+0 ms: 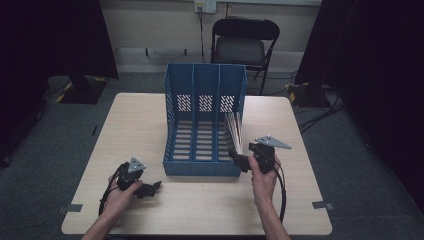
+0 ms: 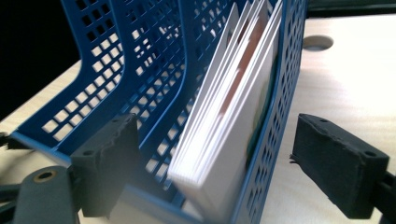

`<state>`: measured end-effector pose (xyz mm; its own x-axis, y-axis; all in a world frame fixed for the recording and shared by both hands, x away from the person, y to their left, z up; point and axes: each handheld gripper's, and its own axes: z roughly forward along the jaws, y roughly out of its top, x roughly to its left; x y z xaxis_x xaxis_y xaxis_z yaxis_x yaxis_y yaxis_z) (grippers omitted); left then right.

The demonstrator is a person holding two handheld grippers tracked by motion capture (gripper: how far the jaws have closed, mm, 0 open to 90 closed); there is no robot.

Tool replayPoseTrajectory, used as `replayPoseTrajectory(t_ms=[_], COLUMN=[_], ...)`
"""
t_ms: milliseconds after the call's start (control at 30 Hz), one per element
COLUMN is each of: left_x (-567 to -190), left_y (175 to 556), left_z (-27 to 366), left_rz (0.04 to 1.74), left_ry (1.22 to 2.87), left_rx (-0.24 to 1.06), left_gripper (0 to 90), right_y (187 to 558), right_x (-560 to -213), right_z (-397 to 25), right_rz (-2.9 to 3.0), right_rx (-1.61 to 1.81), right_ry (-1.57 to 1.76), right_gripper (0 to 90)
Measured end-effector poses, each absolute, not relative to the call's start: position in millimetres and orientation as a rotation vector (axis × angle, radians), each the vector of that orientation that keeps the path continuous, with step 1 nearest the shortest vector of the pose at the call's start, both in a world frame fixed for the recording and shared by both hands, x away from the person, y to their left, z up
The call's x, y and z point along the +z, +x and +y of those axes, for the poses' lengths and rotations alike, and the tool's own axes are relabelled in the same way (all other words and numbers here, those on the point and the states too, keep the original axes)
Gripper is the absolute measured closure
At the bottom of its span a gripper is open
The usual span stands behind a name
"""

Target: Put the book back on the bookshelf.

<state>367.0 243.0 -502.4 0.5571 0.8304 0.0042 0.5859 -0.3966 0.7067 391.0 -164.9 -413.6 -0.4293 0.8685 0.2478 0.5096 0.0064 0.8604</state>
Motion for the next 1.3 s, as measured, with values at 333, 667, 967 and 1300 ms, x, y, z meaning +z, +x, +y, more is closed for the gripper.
replayPoseTrajectory(t_ms=[333,667,967,1300], left_x=[-502.4,-502.4,-502.3,-502.8], left_y=[367.0,366.9,365.7,366.3], left_z=[243.0,242.9,245.8,245.9], left_rz=[1.132,1.133,1.147,1.166], left_ry=[2.127,2.127,2.121,2.102], left_rx=[0.473,0.474,0.479,0.480], left_gripper=[0.0,0.0,0.0,0.0], right_y=[374.4,360.9,347.8,340.0], right_x=[-416.1,-416.4,-433.9,-457.4], right_z=[-187.7,-211.5,-228.1,-253.3], right_rz=[1.938,1.970,2.027,2.080], right_rx=[1.388,1.355,1.268,1.091], right_ry=[1.443,1.435,1.445,1.464], right_gripper=[14.5,14.7,15.3,16.2])
